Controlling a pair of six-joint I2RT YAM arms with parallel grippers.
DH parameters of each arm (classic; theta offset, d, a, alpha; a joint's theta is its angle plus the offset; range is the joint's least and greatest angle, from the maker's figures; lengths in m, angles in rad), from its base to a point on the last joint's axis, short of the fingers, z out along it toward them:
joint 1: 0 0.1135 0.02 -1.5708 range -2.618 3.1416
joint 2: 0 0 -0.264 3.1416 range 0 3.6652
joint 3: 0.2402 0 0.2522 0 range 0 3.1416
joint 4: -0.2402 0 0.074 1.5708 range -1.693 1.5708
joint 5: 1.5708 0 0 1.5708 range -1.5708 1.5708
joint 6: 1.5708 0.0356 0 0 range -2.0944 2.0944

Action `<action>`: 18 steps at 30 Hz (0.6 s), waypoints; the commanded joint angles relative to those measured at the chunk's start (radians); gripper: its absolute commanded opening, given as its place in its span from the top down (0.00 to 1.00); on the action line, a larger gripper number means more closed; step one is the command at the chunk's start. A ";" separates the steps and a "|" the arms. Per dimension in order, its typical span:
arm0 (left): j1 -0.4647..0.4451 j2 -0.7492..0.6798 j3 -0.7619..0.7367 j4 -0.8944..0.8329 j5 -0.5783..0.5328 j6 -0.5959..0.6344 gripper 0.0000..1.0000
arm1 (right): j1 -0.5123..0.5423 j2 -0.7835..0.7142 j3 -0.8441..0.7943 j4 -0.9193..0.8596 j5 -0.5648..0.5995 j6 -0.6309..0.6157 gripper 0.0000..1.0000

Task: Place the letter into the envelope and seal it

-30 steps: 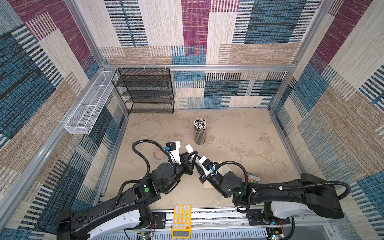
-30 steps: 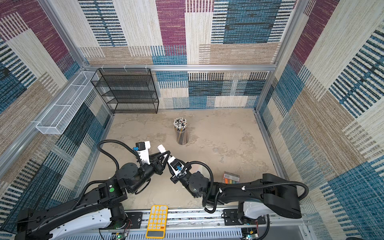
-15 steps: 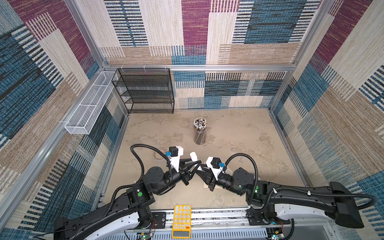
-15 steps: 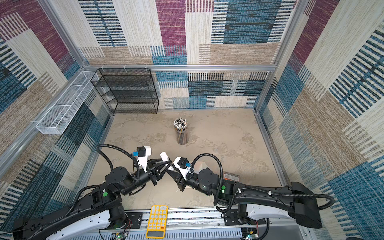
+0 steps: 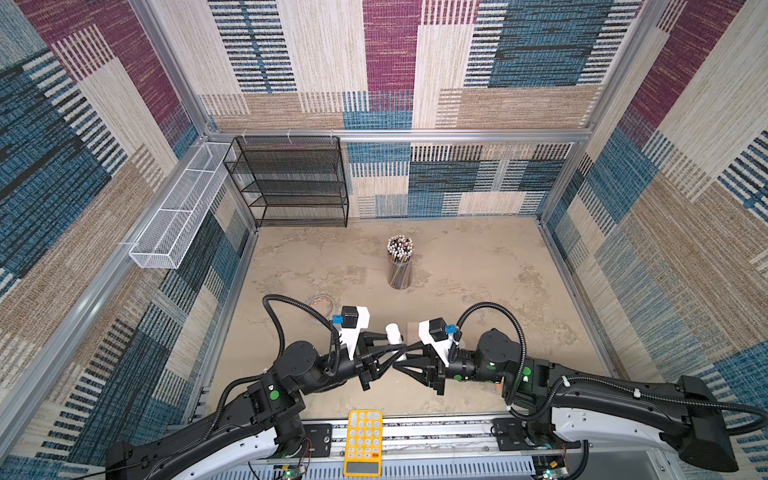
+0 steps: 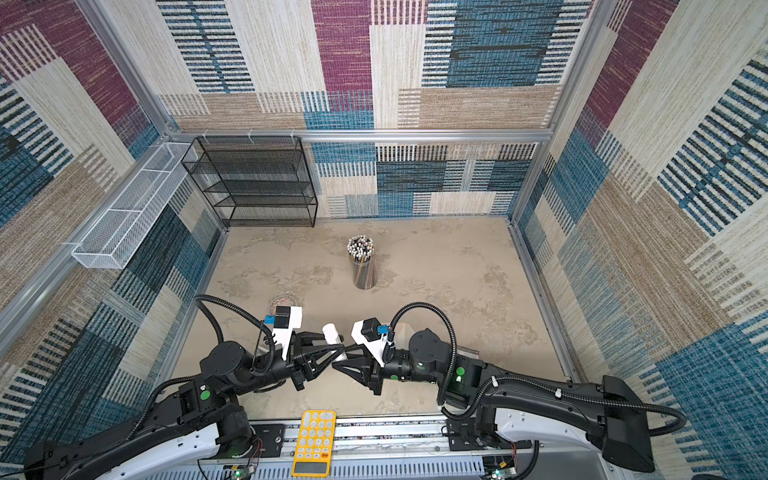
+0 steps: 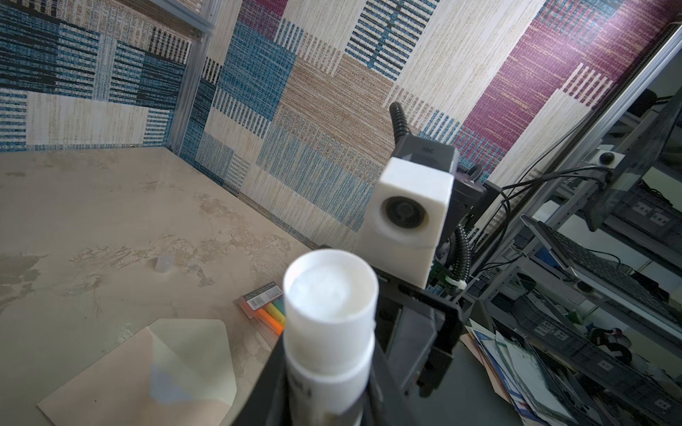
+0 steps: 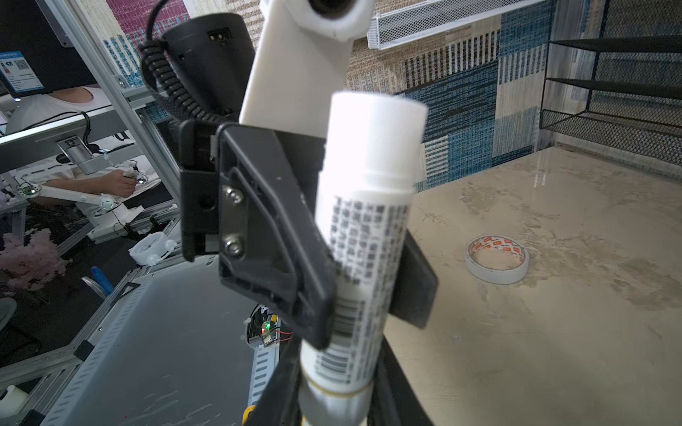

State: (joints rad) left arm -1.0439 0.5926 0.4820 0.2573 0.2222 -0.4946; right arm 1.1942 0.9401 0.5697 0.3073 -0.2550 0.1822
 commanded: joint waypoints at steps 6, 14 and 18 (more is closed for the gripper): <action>-0.003 -0.041 0.066 -0.248 -0.311 0.020 1.00 | 0.004 0.010 -0.056 0.054 0.309 -0.207 0.30; -0.003 -0.002 0.106 -0.213 -0.551 0.044 1.00 | 0.006 0.108 -0.155 0.342 0.516 -0.252 0.23; -0.004 0.074 0.126 -0.165 -0.593 0.027 1.00 | 0.030 0.189 -0.154 0.494 0.603 -0.268 0.24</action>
State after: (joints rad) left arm -1.0473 0.6315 0.5900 0.0338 -0.2893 -0.4721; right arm 1.2102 1.0931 0.4103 0.6075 0.2440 -0.0578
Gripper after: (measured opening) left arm 0.276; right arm 0.758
